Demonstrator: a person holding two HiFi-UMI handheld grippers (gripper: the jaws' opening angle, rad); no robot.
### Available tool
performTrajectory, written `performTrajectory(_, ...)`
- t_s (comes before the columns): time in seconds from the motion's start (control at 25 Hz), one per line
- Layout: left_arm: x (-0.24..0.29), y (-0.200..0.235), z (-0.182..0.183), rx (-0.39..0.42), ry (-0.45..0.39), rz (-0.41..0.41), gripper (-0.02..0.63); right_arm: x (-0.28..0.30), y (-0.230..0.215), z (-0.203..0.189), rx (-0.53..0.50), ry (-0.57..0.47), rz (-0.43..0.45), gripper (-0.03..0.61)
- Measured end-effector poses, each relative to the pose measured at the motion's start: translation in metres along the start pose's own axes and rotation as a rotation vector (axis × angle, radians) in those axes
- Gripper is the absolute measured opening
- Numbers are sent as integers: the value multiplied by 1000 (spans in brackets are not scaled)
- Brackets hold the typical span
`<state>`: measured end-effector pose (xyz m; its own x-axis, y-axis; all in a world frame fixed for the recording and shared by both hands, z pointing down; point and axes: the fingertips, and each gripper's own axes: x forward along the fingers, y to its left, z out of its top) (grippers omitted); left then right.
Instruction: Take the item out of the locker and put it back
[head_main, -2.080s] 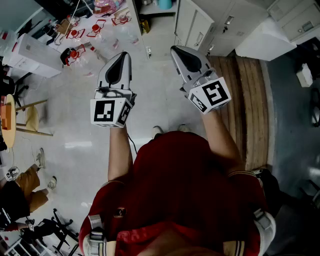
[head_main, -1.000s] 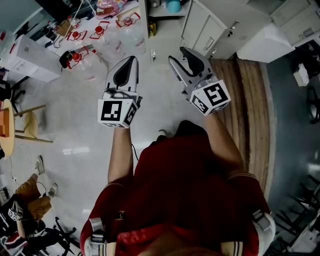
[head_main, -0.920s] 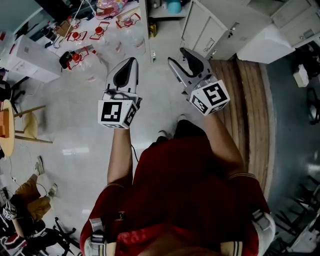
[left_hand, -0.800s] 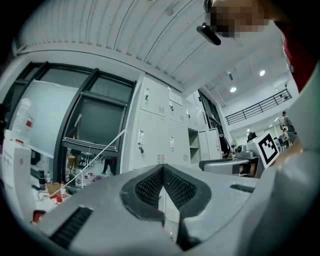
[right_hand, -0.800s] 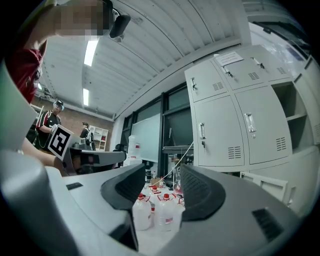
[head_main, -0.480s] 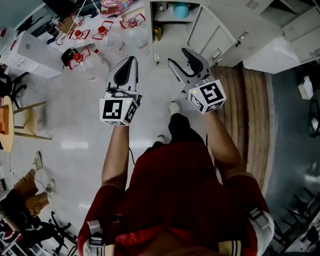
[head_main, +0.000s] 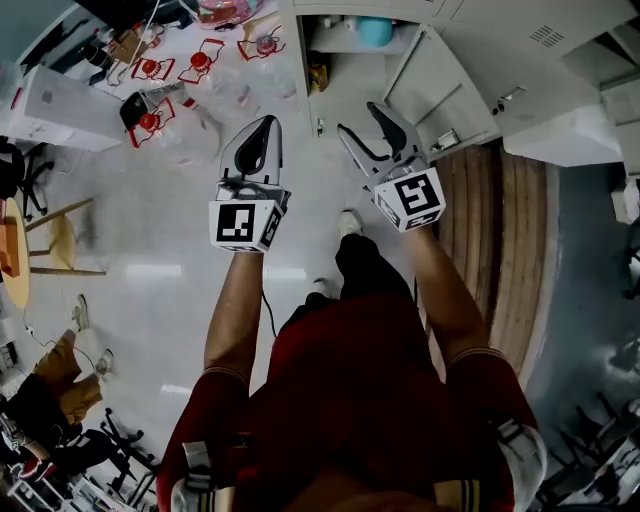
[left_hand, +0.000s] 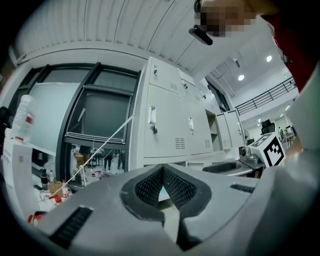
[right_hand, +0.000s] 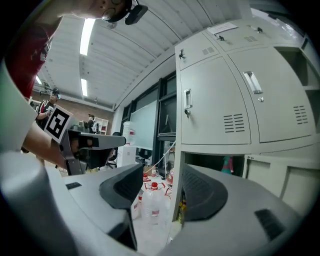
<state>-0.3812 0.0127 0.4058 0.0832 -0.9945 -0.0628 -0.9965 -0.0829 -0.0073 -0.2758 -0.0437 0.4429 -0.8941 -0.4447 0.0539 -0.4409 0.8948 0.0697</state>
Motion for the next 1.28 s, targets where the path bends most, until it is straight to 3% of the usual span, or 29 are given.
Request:
performTrajectory(0.28,48,13,-52,2,49,34,6,47,-42,-59,9,44,23,222)
performTrajectory(0.48,71,21,-94,-7,145,63,8,79,-64,-103,4,88,52,222)
performTrajectory(0.64,93,29,-104,-8,89,66,7,103,-76,-132,2,122,72,224)
performTrajectory(1.28,135,61,-185,-6,101,133,8,193,-108,-248,-28,227,135,233)
